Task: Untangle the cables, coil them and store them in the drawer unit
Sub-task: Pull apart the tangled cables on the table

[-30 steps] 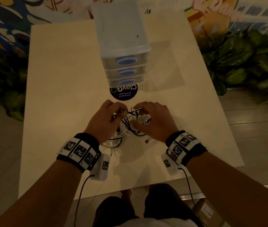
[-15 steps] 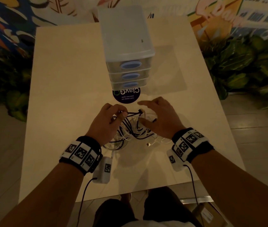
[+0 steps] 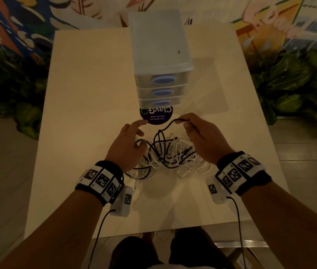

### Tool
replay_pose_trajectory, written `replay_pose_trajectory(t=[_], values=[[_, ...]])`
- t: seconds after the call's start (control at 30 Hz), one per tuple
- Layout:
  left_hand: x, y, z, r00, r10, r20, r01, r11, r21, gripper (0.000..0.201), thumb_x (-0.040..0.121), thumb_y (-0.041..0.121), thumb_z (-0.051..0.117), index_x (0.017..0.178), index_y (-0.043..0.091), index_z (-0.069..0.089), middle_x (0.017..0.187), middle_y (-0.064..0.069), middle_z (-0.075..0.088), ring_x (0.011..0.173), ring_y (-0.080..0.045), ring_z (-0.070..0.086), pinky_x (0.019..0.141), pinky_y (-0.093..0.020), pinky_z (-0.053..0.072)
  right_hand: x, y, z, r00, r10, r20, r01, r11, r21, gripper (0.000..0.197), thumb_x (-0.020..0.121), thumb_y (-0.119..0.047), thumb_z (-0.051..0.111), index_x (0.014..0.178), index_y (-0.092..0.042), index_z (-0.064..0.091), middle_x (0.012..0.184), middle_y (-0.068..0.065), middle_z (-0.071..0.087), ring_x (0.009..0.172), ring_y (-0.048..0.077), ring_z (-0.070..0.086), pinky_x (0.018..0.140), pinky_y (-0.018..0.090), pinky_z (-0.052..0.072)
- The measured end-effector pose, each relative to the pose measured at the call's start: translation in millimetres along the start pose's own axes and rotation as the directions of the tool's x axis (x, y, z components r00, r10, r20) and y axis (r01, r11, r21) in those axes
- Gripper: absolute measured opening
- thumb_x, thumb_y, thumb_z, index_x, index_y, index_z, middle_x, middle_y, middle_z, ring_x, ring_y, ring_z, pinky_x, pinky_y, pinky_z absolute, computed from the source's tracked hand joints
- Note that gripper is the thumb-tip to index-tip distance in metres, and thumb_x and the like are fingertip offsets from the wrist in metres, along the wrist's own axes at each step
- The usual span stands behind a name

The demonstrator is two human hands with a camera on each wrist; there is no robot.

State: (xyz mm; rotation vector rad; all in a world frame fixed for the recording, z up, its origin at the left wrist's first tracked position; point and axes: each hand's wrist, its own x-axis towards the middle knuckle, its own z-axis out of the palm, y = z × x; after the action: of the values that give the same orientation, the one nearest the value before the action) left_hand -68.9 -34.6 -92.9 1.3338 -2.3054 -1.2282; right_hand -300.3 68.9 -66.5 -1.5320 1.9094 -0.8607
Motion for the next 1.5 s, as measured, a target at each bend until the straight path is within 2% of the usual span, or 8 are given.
replay_pose_trajectory(t=[0.07, 0.17, 0.33, 0.57, 0.77, 0.9, 1.37, 1.5], values=[[2, 3, 3, 1.000, 0.006, 0.026, -0.007, 0.998, 0.061, 0.043, 0.094, 0.017, 0.060, 0.134, 0.032, 0.053, 0.110, 0.005, 0.050, 0.064, -0.006, 0.052, 0.072, -0.026, 0.043, -2, 3, 0, 1.000, 0.014, 0.009, -0.013, 1.000, -0.011, 0.031, 0.109, -0.028, 0.036, 0.130, -0.033, 0.058, 0.070, 0.001, 0.061, 0.065, 0.021, 0.058, 0.063, 0.043, 0.050], [7, 9, 8, 0.998, -0.004, 0.071, -0.005, 0.992, 0.124, 0.031, 0.098, 0.024, 0.057, 0.127, 0.031, 0.062, 0.111, 0.005, 0.049, 0.073, -0.003, 0.052, 0.078, -0.023, 0.040, -3, 4, 0, 0.999, 0.031, 0.009, -0.031, 1.000, 0.001, 0.030, 0.109, -0.027, 0.036, 0.127, -0.035, 0.059, 0.070, 0.011, 0.058, 0.063, 0.026, 0.056, 0.064, 0.043, 0.049], [15, 17, 13, 0.997, -0.006, 0.076, -0.011, 0.974, 0.227, 0.032, 0.096, 0.041, 0.058, 0.127, 0.032, 0.064, 0.115, 0.004, 0.054, 0.098, -0.017, 0.059, 0.088, -0.035, 0.051, 0, 7, 2, 0.995, 0.100, 0.015, -0.101, 0.987, 0.127, 0.027, 0.108, -0.024, 0.042, 0.111, -0.033, 0.067, 0.057, -0.004, 0.049, 0.051, 0.017, 0.040, 0.053, 0.029, 0.033], [20, 17, 16, 0.994, 0.074, 0.075, -0.091, 0.962, 0.256, 0.026, 0.091, 0.044, 0.068, 0.112, 0.028, 0.070, 0.098, 0.007, 0.054, 0.097, -0.023, 0.057, 0.085, -0.037, 0.048, 8, 3, 9, 0.977, 0.172, 0.126, -0.179, 0.983, 0.044, 0.030, 0.107, -0.020, 0.040, 0.107, -0.028, 0.069, 0.053, -0.015, 0.053, 0.047, 0.005, 0.045, 0.051, 0.017, 0.032], [15, 21, 17, 0.985, 0.174, 0.018, -0.173, 0.957, 0.232, 0.028, 0.088, 0.055, 0.068, 0.105, 0.035, 0.075, 0.092, 0.008, 0.063, 0.087, -0.022, 0.055, 0.079, -0.045, 0.051, 11, -5, 14, 0.944, 0.168, 0.284, -0.165, 0.986, -0.034, 0.029, 0.106, -0.028, 0.041, 0.108, -0.028, 0.069, 0.090, -0.001, 0.068, 0.083, 0.015, 0.060, 0.076, 0.037, 0.047], [16, 23, 17, 0.979, 0.196, 0.057, -0.203, 0.905, 0.374, 0.026, 0.088, 0.054, 0.062, 0.098, 0.034, 0.075, 0.084, 0.010, 0.058, 0.086, -0.023, 0.056, 0.078, -0.043, 0.047, 10, -16, 20, 0.928, 0.160, 0.335, -0.115, 0.982, -0.150, 0.045, 0.101, -0.063, 0.039, 0.078, -0.031, 0.061, 0.073, -0.003, 0.060, 0.070, 0.013, 0.055, 0.065, 0.034, 0.042], [9, 13, -4, 0.993, 0.081, -0.082, -0.047, 0.932, 0.359, 0.031, 0.099, 0.049, 0.055, 0.113, 0.032, 0.076, 0.087, 0.006, 0.062, 0.083, -0.019, 0.061, 0.069, -0.028, 0.039, 13, 8, 26, 0.985, 0.110, -0.129, -0.134, 0.973, -0.189, 0.035, 0.102, -0.035, 0.054, 0.083, -0.011, 0.071, 0.077, -0.001, 0.049, 0.071, 0.019, 0.053, 0.064, 0.028, 0.035], [4, 4, -12, 0.964, -0.120, -0.236, 0.126, 0.992, 0.011, 0.026, 0.098, 0.044, 0.061, 0.108, 0.027, 0.077, 0.082, 0.010, 0.074, 0.074, -0.009, 0.071, 0.073, -0.028, 0.056, 11, 23, 22, 0.970, 0.181, -0.161, -0.218, 0.942, -0.255, 0.036, 0.103, -0.038, 0.053, 0.085, -0.011, 0.068, 0.081, 0.007, 0.059, 0.075, 0.027, 0.059, 0.067, 0.034, 0.045]])
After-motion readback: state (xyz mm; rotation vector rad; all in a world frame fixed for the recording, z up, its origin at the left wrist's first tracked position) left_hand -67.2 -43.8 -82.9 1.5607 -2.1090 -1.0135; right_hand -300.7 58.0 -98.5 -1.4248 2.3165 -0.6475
